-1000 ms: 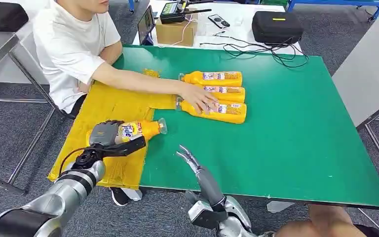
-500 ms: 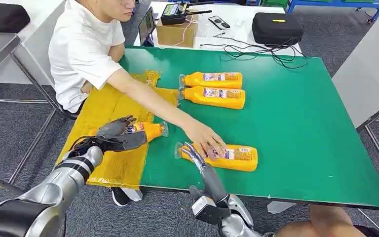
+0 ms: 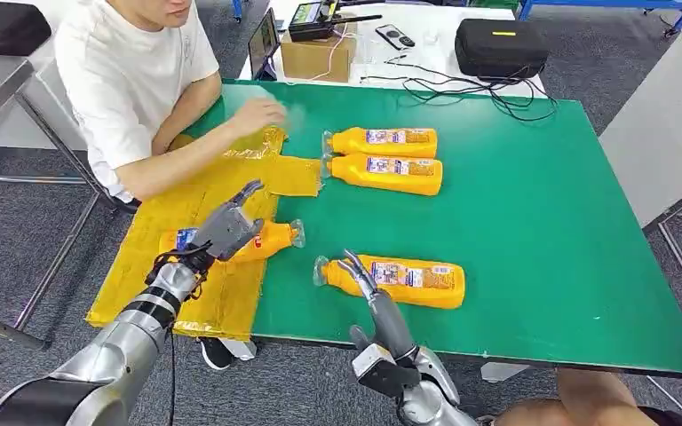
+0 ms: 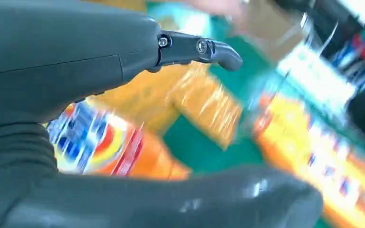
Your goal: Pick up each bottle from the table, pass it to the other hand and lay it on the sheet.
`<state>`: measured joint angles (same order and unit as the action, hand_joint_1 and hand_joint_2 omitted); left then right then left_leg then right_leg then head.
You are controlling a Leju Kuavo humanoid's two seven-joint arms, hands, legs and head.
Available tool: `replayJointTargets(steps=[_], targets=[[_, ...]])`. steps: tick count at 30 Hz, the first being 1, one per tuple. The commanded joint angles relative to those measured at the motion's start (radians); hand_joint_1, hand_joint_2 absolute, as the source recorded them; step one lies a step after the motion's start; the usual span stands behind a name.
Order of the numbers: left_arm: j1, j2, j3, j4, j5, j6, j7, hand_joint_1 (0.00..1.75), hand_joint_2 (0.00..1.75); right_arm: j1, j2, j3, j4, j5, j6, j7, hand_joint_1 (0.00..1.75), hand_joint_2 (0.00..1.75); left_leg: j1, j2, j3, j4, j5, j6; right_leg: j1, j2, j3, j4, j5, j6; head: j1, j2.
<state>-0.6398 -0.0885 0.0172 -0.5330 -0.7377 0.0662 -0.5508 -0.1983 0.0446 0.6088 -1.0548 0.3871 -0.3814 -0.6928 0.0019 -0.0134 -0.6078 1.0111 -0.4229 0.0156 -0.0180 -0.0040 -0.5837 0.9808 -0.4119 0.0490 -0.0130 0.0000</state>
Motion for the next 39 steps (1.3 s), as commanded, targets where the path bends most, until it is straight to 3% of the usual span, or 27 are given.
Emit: replayJointTargets(steps=[1,3,4,7,11,13,16,20,25,29,35,39], targets=[[0.113,-0.026,-0.088,-0.377,0.082,0.184,0.076,0.0,1.75,0.02,-0.019,-0.042,0.027,0.194,-0.136,0.002,0.0,0.0,0.001,0.0,-0.001,0.0,-0.001,-0.001,0.001,-0.001,-0.001,0.0,-0.001,-0.002,0.0,0.0],[0.136,-0.016,-0.113,-0.418,0.09,0.188,0.095,0.0,1.75,0.03,-0.019,-0.07,0.014,0.21,-0.118,-0.005,0.0,0.0,0.001,0.001,-0.001,-0.001,-0.002,0.0,0.001,0.0,-0.001,-0.001,-0.001,-0.002,0.0,0.0],[0.142,-0.012,-0.121,-0.426,0.088,0.209,0.097,0.0,1.75,0.032,-0.017,-0.082,0.014,0.232,-0.119,-0.004,0.0,1.75,0.001,0.001,-0.001,-0.001,-0.002,0.0,0.001,0.0,-0.002,-0.001,-0.001,-0.001,0.0,0.0],[0.225,-0.019,-0.157,-0.548,0.073,0.302,0.1,0.0,1.75,0.045,-0.069,-0.133,-0.01,0.398,-0.137,0.138,0.0,1.75,0.001,0.002,-0.002,0.0,-0.003,-0.001,0.001,0.0,-0.002,-0.001,-0.002,-0.002,0.0,0.0],[0.417,-0.055,-0.175,-0.81,0.213,0.271,0.128,0.0,1.75,0.053,-0.196,-0.267,-0.062,0.618,-0.128,0.303,0.0,1.75,-0.001,0.002,-0.005,-0.001,-0.001,0.0,-0.001,0.0,-0.005,-0.001,-0.001,-0.001,0.0,0.0],[0.448,-0.048,-0.19,-0.843,0.217,0.273,0.131,0.0,1.75,0.06,-0.208,-0.313,-0.083,0.621,-0.094,0.285,0.0,1.75,-0.002,0.002,-0.003,0.0,-0.003,0.001,-0.002,0.0,-0.003,-0.002,-0.003,-0.001,0.0,0.0],[0.507,-0.072,-0.174,-0.873,0.262,0.279,0.136,0.0,1.75,0.054,-0.245,-0.348,-0.069,0.693,0.003,0.387,0.0,1.75,-0.003,0.002,-0.005,0.001,-0.004,0.001,-0.002,0.0,-0.004,-0.001,-0.003,-0.001,0.0,0.0],[0.599,-0.111,-0.186,-0.825,0.232,0.322,0.133,0.0,1.75,0.049,-0.306,-0.362,-0.006,0.727,0.056,0.398,0.0,1.75,-0.004,0.003,-0.002,-0.001,-0.004,0.001,-0.003,0.0,-0.002,-0.003,-0.003,-0.002,0.0,0.0],[0.592,-0.114,-0.195,-0.746,0.203,0.35,0.111,0.0,1.75,-0.091,-0.249,-0.317,0.119,0.756,0.073,0.415,0.0,1.75,-0.003,0.005,-0.004,-0.001,-0.004,0.001,-0.002,0.003,-0.004,-0.003,-0.001,-0.001,0.0,0.0],[0.583,-0.113,-0.193,-0.746,0.203,0.348,0.111,0.0,1.75,-0.107,-0.243,-0.309,0.139,0.758,0.068,0.419,0.0,1.75,-0.002,0.008,-0.004,-0.001,-0.003,0.001,-0.002,0.004,-0.005,-0.003,0.0,-0.002,0.0,0.0],[0.521,-0.099,-0.191,-0.694,0.179,0.37,0.123,0.0,1.75,-0.267,-0.171,-0.214,0.323,0.769,0.074,0.398,0.0,1.75,-0.002,0.01,-0.004,0.0,-0.003,0.002,-0.002,0.007,-0.006,-0.002,0.001,-0.001,0.0,0.0],[0.513,-0.098,-0.189,-0.69,0.18,0.369,0.124,0.0,1.75,-0.287,-0.153,-0.193,0.345,0.773,0.07,0.409,0.0,1.75,-0.002,0.008,-0.005,-0.001,-0.002,0.002,-0.002,0.005,-0.006,-0.002,0.001,-0.001,0.0,0.0]])
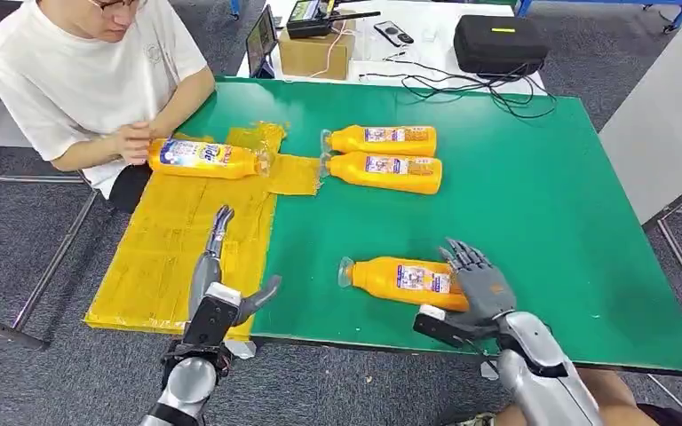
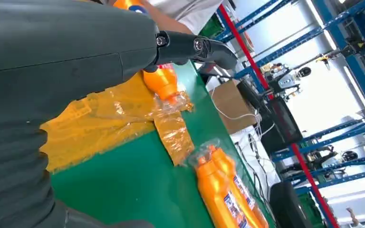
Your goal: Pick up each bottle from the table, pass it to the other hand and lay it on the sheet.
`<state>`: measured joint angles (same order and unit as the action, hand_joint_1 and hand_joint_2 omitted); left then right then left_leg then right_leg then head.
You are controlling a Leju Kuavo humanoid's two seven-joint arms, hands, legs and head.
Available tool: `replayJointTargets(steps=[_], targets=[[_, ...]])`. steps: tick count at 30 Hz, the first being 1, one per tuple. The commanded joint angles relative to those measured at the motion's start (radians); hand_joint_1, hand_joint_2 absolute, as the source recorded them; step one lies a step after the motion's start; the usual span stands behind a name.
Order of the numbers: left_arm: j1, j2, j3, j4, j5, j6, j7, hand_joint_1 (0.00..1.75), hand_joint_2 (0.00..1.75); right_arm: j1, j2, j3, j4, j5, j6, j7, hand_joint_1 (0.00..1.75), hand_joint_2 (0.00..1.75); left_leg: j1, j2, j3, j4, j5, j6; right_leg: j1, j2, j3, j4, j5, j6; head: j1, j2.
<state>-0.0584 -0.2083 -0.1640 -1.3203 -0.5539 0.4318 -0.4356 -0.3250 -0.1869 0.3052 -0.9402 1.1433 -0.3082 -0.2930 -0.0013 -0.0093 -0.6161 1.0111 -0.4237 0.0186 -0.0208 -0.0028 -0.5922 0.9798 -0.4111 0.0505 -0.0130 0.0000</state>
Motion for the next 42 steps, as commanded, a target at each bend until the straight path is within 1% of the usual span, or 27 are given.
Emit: replayJointTargets(steps=[1,4,5,7,8,10,12,13,15,17,18,19,20,21,23,28,32,36,37,38,39,40,41,42], targets=[[-0.067,0.022,-0.008,0.097,-0.004,0.004,0.009,0.0,1.75,-0.158,0.076,0.111,0.23,0.016,-0.006,0.009,0.0,1.75,0.001,0.003,0.003,-0.001,-0.001,-0.001,0.001,0.002,0.002,-0.001,0.0,-0.002,0.0,0.0],[-0.064,0.021,-0.009,0.095,-0.004,0.005,0.009,0.0,1.75,-0.154,0.07,0.112,0.23,0.013,-0.011,0.008,0.0,1.75,0.001,0.002,0.007,-0.001,-0.002,-0.002,0.002,0.002,0.006,-0.002,-0.002,-0.003,0.0,0.0],[-0.064,0.022,-0.01,0.094,-0.004,0.006,0.01,0.0,1.75,-0.157,0.069,0.123,0.23,0.015,-0.014,0.004,0.0,1.75,0.001,0.0,0.002,-0.001,0.0,-0.001,0.001,0.0,0.002,-0.001,0.0,-0.001,0.0,0.0],[-0.069,0.027,-0.013,0.086,-0.003,0.003,0.01,0.0,1.75,-0.183,0.075,0.174,0.239,0.058,-0.036,0.025,0.0,1.75,0.0,0.001,0.003,-0.001,-0.001,-0.001,0.001,0.002,0.003,-0.001,-0.001,-0.002,0.0,0.0],[-0.072,0.028,-0.012,0.074,0.002,0.0,0.011,0.0,1.75,-0.2,0.087,0.19,0.241,0.065,-0.032,0.036,0.0,1.75,0.001,0.003,0.004,0.0,-0.002,-0.001,0.001,0.003,0.004,-0.001,-0.001,-0.003,0.0,0.0],[-0.077,0.03,-0.014,0.054,0.013,-0.012,0.015,0.0,1.75,-0.222,0.107,0.197,0.244,0.047,0.003,0.045,0.0,1.75,0.001,0.003,0.001,0.0,-0.001,-0.001,0.001,0.004,0.001,0.0,0.0,-0.002,0.0,0.0],[-0.07,0.037,-0.013,0.033,0.029,-0.031,0.028,0.0,1.75,-0.256,0.113,0.223,0.282,0.043,0.098,0.11,0.0,1.75,0.001,0.006,0.004,0.001,-0.002,-0.002,0.002,0.005,0.003,0.001,-0.001,-0.004,0.0,0.0],[-0.06,0.044,-0.012,0.025,0.032,-0.033,0.035,0.0,1.75,-0.285,0.107,0.253,0.324,0.048,0.179,0.142,0.0,1.75,0.0,0.003,0.001,0.0,-0.001,-0.001,0.001,0.003,0.0,0.001,0.0,-0.002,0.0,0.0],[-0.053,0.051,-0.004,0.035,0.035,-0.036,0.037,0.0,1.75,-0.326,0.107,0.266,0.406,0.016,0.282,0.176,0.0,1.75,0.001,0.003,0.001,0.0,-0.001,-0.001,0.001,0.003,0.0,0.0,0.0,-0.002,0.0,0.0],[-0.065,0.053,0.002,0.07,0.041,-0.039,0.033,0.0,1.75,-0.374,0.1,0.307,0.5,-0.001,0.376,0.204,0.0,1.75,0.001,0.005,0.004,-0.001,-0.001,-0.001,0.001,0.004,0.002,0.0,0.0,-0.003,0.0,0.0],[-0.069,0.052,0.004,0.083,0.041,-0.035,0.032,0.0,1.75,-0.378,0.1,0.307,0.522,-0.011,0.393,0.226,0.0,1.75,0.001,0.004,0.004,-0.001,-0.001,-0.001,0.001,0.003,0.003,-0.001,0.0,-0.002,0.0,0.0],[-0.073,0.052,0.005,0.095,0.039,-0.032,0.031,0.0,1.75,-0.381,0.097,0.323,0.538,-0.005,0.406,0.241,0.1,1.75,0.0,0.002,0.004,-0.001,0.0,-0.001,0.0,0.002,0.003,-0.001,0.0,-0.001,0.0,0.0],[-0.073,0.051,0.005,0.1,0.038,-0.031,0.032,0.0,1.75,-0.38,0.092,0.337,0.544,0.004,0.409,0.251,0.89,1.75,0.002,0.002,0.007,-0.001,0.0,-0.001,0.002,0.002,0.006,-0.002,0.0,-0.002,0.0,0.0],[-0.071,0.052,0.004,0.1,0.038,-0.033,0.032,0.0,1.75,-0.374,0.089,0.342,0.545,0.009,0.406,0.271,1.75,1.75,0.002,0.0,0.007,-0.002,0.0,-0.001,0.002,0.0,0.006,-0.003,0.0,-0.002,0.0,0.0],[-0.069,0.049,0.006,0.096,0.043,-0.04,0.038,0.0,1.75,-0.372,0.079,0.375,0.536,0.031,0.418,0.308,1.75,1.75,0.002,-0.001,0.009,-0.001,0.0,-0.001,0.002,-0.001,0.008,-0.002,0.0,-0.002,0.0,0.0],[-0.049,0.047,0.002,0.083,0.046,-0.056,0.05,0.0,1.75,-0.359,0.066,0.416,0.494,0.04,0.431,0.32,1.75,1.75,0.001,-0.001,0.011,-0.001,0.001,0.0,0.001,-0.001,0.011,-0.003,0.0,-0.002,0.0,0.0],[-0.026,0.05,0.004,0.062,0.047,-0.061,0.051,0.0,1.75,-0.358,0.048,0.437,0.477,0.038,0.438,0.314,1.75,1.75,0.001,-0.001,0.015,-0.001,0.0,0.0,0.001,0.0,0.014,-0.003,0.0,-0.001,0.0,0.0],[-0.01,0.051,0.011,0.05,0.051,-0.061,0.053,0.0,1.75,-0.355,0.036,0.437,0.464,0.006,0.421,0.285,1.75,1.75,0.001,-0.002,0.016,-0.002,0.0,-0.001,0.001,-0.001,0.015,-0.003,0.0,-0.002,0.0,0.0],[-0.002,0.05,0.016,0.046,0.049,-0.052,0.052,0.0,1.75,-0.343,0.037,0.431,0.45,-0.007,0.364,0.267,1.75,1.75,0.001,-0.002,0.016,-0.001,0.0,0.0,0.002,-0.001,0.015,-0.003,0.0,-0.002,0.0,0.0],[0.008,0.049,0.02,0.038,0.052,-0.051,0.052,0.0,1.75,-0.324,0.047,0.409,0.437,-0.024,0.299,0.271,1.75,1.75,0.001,-0.001,0.016,-0.001,0.0,0.0,0.001,0.0,0.015,-0.003,0.0,-0.002,0.0,0.0],[0.025,0.048,0.026,0.015,0.053,-0.051,0.052,0.0,1.75,-0.293,0.059,0.38,0.41,-0.035,0.213,0.282,1.75,1.75,0.002,-0.002,0.016,-0.002,0.0,-0.001,0.002,-0.001,0.016,-0.004,0.0,-0.002,0.0,0.0],[0.045,0.046,0.031,-0.01,0.063,-0.057,0.054,0.0,1.75,-0.256,0.065,0.362,0.375,-0.035,0.152,0.283,1.75,1.75,0.002,-0.001,0.017,-0.002,0.0,0.0,0.002,0.0,0.017,-0.004,0.0,-0.002,0.0,0.0],[0.05,0.046,0.031,-0.016,0.063,-0.057,0.054,0.0,1.75,-0.248,0.067,0.362,0.37,-0.034,0.147,0.286,1.75,1.75,0.002,-0.001,0.017,-0.002,-0.001,0.0,0.002,0.0,0.017,-0.004,0.0,-0.002,0.0,0.0],[0.061,0.045,0.031,-0.033,0.073,-0.071,0.057,0.0,1.75,-0.214,0.065,0.33,0.322,-0.06,0.124,0.277,1.75,1.75,0.003,0.0,0.018,-0.003,-0.001,-0.001,0.003,0.0,0.018,-0.006,0.0,-0.004,0.0,0.0]])
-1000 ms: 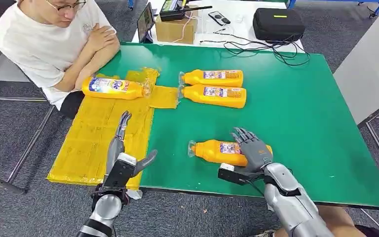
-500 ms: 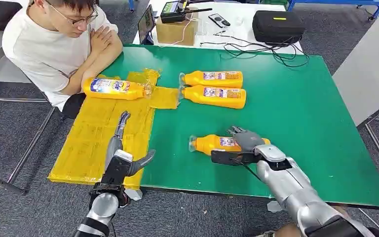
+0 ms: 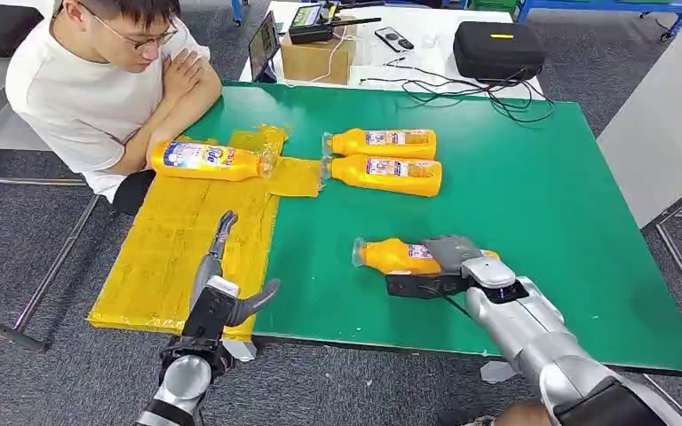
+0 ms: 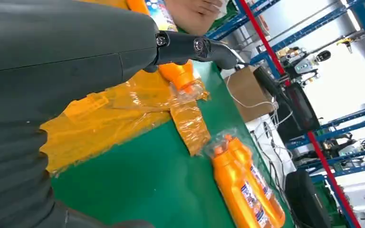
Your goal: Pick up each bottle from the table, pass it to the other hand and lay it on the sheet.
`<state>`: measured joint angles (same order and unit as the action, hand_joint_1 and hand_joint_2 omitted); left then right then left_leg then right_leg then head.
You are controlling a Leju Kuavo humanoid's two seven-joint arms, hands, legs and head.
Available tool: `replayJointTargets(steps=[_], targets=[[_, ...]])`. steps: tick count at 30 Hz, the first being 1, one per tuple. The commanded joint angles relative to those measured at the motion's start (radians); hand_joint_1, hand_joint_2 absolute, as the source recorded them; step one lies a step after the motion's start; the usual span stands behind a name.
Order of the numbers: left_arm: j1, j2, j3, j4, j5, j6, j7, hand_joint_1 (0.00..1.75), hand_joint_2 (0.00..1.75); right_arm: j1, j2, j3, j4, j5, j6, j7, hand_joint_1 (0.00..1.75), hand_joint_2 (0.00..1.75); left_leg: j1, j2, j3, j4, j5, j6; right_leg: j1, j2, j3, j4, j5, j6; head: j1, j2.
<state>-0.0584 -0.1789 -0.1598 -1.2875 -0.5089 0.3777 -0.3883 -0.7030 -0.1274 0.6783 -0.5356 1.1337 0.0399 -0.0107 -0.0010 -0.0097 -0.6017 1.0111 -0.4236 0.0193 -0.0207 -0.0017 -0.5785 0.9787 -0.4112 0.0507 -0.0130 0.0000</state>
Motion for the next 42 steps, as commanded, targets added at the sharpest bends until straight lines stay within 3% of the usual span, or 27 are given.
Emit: replayJointTargets(steps=[1,4,7,12,13,15,16,21,27,31,35,42], targets=[[0.067,0.009,0.027,-0.077,0.049,-0.037,0.009,0.0,1.75,0.207,0.001,-0.08,-0.149,-0.075,-0.27,-0.041,1.75,1.75,0.002,0.001,0.002,-0.001,-0.001,-0.001,0.002,0.0,0.002,-0.002,0.0,-0.002,0.0,0.0],[0.084,-0.018,0.03,-0.094,0.161,-0.116,-0.002,0.0,1.75,0.309,0.022,-0.181,-0.291,-0.152,-0.335,-0.137,1.75,1.75,0.002,0.0,0.001,-0.001,-0.001,-0.002,0.002,-0.001,0.001,-0.002,0.0,-0.002,0.0,0.0],[0.107,-0.037,0.02,-0.111,0.238,-0.156,-0.003,0.0,1.75,0.388,0.036,-0.232,-0.426,-0.167,-0.357,-0.161,1.75,1.75,0.002,0.0,0.001,-0.001,-0.002,-0.003,0.003,-0.002,0.001,-0.002,-0.002,-0.004,0.0,0.0],[0.109,-0.036,0.017,-0.113,0.24,-0.154,-0.004,0.0,1.75,0.388,0.033,-0.236,-0.437,-0.164,-0.354,-0.16,1.75,1.75,0.002,0.0,-0.002,0.0,-0.003,-0.003,0.002,-0.001,-0.002,0.0,-0.001,-0.003,0.0,0.0],[0.114,-0.055,0.029,-0.11,0.315,-0.17,-0.018,0.0,1.75,0.422,0.066,-0.301,-0.475,-0.255,-0.398,-0.247,1.75,1.75,0.002,0.001,-0.002,0.0,-0.003,-0.003,0.002,0.0,-0.002,-0.001,-0.001,-0.002,0.0,0.0],[0.119,-0.06,0.018,-0.104,0.328,-0.16,-0.028,0.0,1.75,0.443,0.074,-0.312,-0.516,-0.262,-0.39,-0.258,1.75,1.75,0.003,0.001,-0.002,0.0,-0.004,-0.004,0.003,-0.001,-0.002,0.0,-0.002,-0.004,0.0,0.0],[0.127,-0.076,0.027,-0.103,0.386,-0.16,-0.041,0.0,1.75,0.468,0.09,-0.345,-0.56,-0.282,-0.444,-0.289,1.75,1.75,0.002,0.0,-0.003,0.0,-0.003,-0.003,0.002,-0.001,-0.002,-0.001,-0.001,-0.002,0.0,0.0],[0.188,-0.05,-0.049,-0.075,0.575,-0.316,-0.079,0.0,1.75,0.516,0.117,-0.39,-0.662,-0.398,-0.464,-0.37,1.75,1.75,0.001,0.001,-0.005,-0.001,-0.004,-0.003,0.001,0.0,-0.005,0.0,-0.002,-0.002,0.0,0.0],[0.188,-0.047,-0.048,-0.075,0.575,-0.316,-0.082,0.0,1.75,0.515,0.118,-0.389,-0.66,-0.398,-0.463,-0.371,1.75,1.75,0.001,0.001,-0.009,-0.001,-0.004,-0.003,0.001,0.001,-0.009,0.0,-0.002,-0.003,0.0,0.0],[0.217,0.01,-0.178,-0.07,0.507,-0.401,-0.134,0.0,1.75,0.507,0.151,-0.364,-0.649,-0.458,-0.426,-0.451,1.75,1.75,0.001,0.001,-0.012,-0.001,-0.003,-0.003,0.001,0.001,-0.012,0.0,-0.001,-0.002,0.0,0.0],[0.221,0.008,-0.26,-0.052,0.415,-0.28,-0.18,0.0,1.75,0.502,0.217,-0.305,-0.654,-0.53,-0.458,-0.529,1.75,1.75,0.002,0.004,-0.012,-0.001,-0.003,-0.003,0.001,0.003,-0.013,0.0,-0.001,-0.002,0.0,0.0],[0.17,0.026,-0.376,-0.045,0.425,-0.141,-0.218,0.0,1.75,0.445,0.236,-0.152,-0.596,-0.586,-0.435,-0.567,1.75,1.75,0.003,0.005,-0.009,-0.001,-0.004,-0.004,0.002,0.004,-0.011,0.0,-0.002,-0.003,0.0,0.0]])
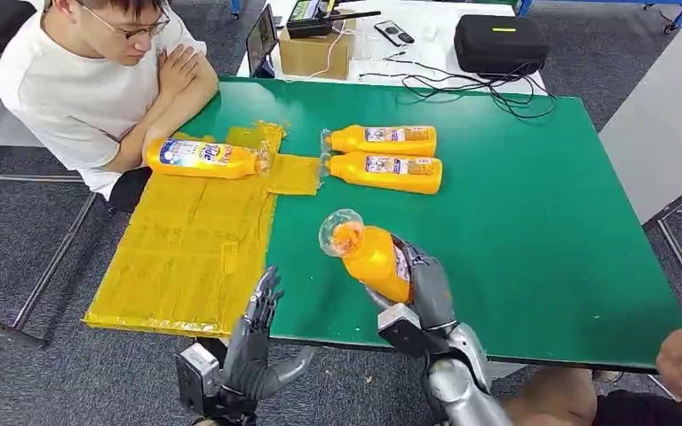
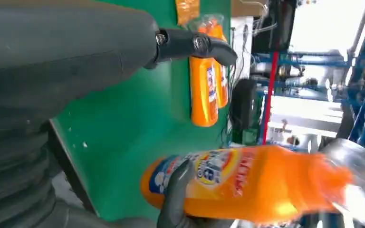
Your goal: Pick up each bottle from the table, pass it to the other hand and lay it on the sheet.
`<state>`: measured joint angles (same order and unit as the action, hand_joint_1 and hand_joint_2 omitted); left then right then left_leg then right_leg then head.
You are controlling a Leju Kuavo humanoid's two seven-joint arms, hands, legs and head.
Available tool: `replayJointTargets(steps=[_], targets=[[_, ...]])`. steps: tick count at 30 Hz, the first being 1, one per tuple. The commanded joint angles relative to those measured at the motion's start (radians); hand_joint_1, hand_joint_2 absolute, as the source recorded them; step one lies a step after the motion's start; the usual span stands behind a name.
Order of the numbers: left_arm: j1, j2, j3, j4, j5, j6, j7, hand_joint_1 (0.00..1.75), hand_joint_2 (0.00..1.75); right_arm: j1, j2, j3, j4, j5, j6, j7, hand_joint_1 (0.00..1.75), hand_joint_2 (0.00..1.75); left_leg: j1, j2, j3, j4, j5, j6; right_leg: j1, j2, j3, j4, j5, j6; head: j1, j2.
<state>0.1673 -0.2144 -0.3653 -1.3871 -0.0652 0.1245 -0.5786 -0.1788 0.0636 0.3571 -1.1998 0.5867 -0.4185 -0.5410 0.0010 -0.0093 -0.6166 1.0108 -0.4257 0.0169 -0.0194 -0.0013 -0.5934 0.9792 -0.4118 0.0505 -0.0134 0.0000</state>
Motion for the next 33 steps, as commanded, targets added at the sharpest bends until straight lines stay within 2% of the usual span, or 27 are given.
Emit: replayJointTargets(steps=[1,2,6,7,9,13,17,18,21,29,32,33], targets=[[-0.066,0.054,-0.168,0.058,-0.01,0.122,-0.026,0.0,1.75,-0.082,0.056,0.186,0.075,-0.039,0.021,-0.039,1.75,1.75,0.002,0.006,0.01,0.0,-0.005,-0.003,0.003,0.004,0.009,-0.001,-0.003,-0.005,0.0,0.0],[-0.079,0.047,-0.167,0.07,-0.008,0.134,-0.023,0.0,1.75,-0.083,0.064,0.206,0.08,-0.04,0.022,-0.042,1.75,1.75,0.0,0.003,0.003,0.0,-0.001,-0.001,0.0,0.003,0.002,0.0,0.0,-0.002,0.0,0.0],[-0.1,0.022,-0.154,0.122,0.028,0.132,-0.019,0.0,1.75,-0.072,0.073,0.28,0.089,-0.046,0.043,-0.037,1.75,1.75,0.001,0.005,0.007,-0.001,-0.003,-0.002,0.002,0.004,0.006,-0.001,-0.001,-0.004,0.0,0.0],[-0.102,0.016,-0.151,0.132,0.04,0.128,-0.024,0.0,1.75,-0.065,0.069,0.295,0.085,-0.043,0.042,-0.031,1.75,1.75,0.001,0.001,0.003,-0.001,0.0,-0.001,0.001,0.0,0.003,-0.001,0.0,-0.002,0.0,0.0],[-0.119,0.02,-0.151,0.146,0.081,0.12,-0.066,0.0,1.75,-0.063,0.062,0.333,0.099,-0.039,0.062,-0.022,1.75,1.75,0.001,0.001,0.006,-0.002,-0.001,-0.001,0.001,0.0,0.006,-0.002,-0.001,-0.003,0.0,0.0],[-0.133,0.006,-0.135,0.106,0.099,0.135,-0.077,0.0,1.75,-0.06,0.068,0.362,0.121,-0.026,0.066,-0.014,1.75,1.75,0.001,0.0,0.004,-0.001,-0.001,-0.001,0.001,0.0,0.004,-0.001,-0.001,-0.002,0.0,0.0],[-0.145,-0.005,-0.123,0.087,0.104,0.144,-0.07,0.0,1.75,-0.058,0.071,0.371,0.107,-0.025,0.066,-0.014,1.75,1.75,0.001,0.0,0.002,0.0,0.0,-0.001,0.001,0.0,0.002,-0.001,-0.001,-0.002,0.0,0.0],[-0.145,-0.005,-0.123,0.087,0.104,0.144,-0.07,0.0,1.75,-0.058,0.071,0.371,0.107,-0.025,0.066,-0.014,1.75,1.75,0.002,0.001,0.007,0.0,-0.003,-0.001,0.002,0.0,0.007,-0.001,-0.002,-0.004,0.0,0.0],[-0.142,-0.004,-0.123,0.088,0.104,0.143,-0.072,0.0,1.75,-0.06,0.07,0.37,0.106,-0.025,0.066,-0.014,1.75,1.75,0.0,0.0,0.001,-0.001,0.0,-0.001,0.0,0.0,0.001,-0.001,0.0,-0.002,0.0,0.0],[-0.142,-0.004,-0.123,0.088,0.104,0.143,-0.072,0.0,1.75,-0.06,0.07,0.37,0.106,-0.025,0.066,-0.014,1.75,1.75,0.001,0.0,0.001,0.0,0.0,-0.001,0.001,0.0,0.001,-0.001,0.0,-0.002,0.001,0.0],[-0.136,-0.012,-0.108,0.081,0.129,0.142,-0.07,0.0,1.75,-0.053,0.065,0.38,0.088,-0.019,0.069,-0.015,1.75,1.75,0.001,0.001,0.005,0.0,-0.002,-0.001,0.002,0.0,0.005,-0.001,-0.002,-0.003,0.0,0.0],[-0.13,-0.011,-0.096,0.054,0.143,0.143,-0.078,0.0,1.75,-0.038,0.065,0.397,0.064,-0.003,0.06,-0.011,1.75,1.75,0.0,0.0,0.001,-0.001,0.0,0.0,0.0,0.0,0.001,0.0,0.0,-0.001,0.0,0.0]])
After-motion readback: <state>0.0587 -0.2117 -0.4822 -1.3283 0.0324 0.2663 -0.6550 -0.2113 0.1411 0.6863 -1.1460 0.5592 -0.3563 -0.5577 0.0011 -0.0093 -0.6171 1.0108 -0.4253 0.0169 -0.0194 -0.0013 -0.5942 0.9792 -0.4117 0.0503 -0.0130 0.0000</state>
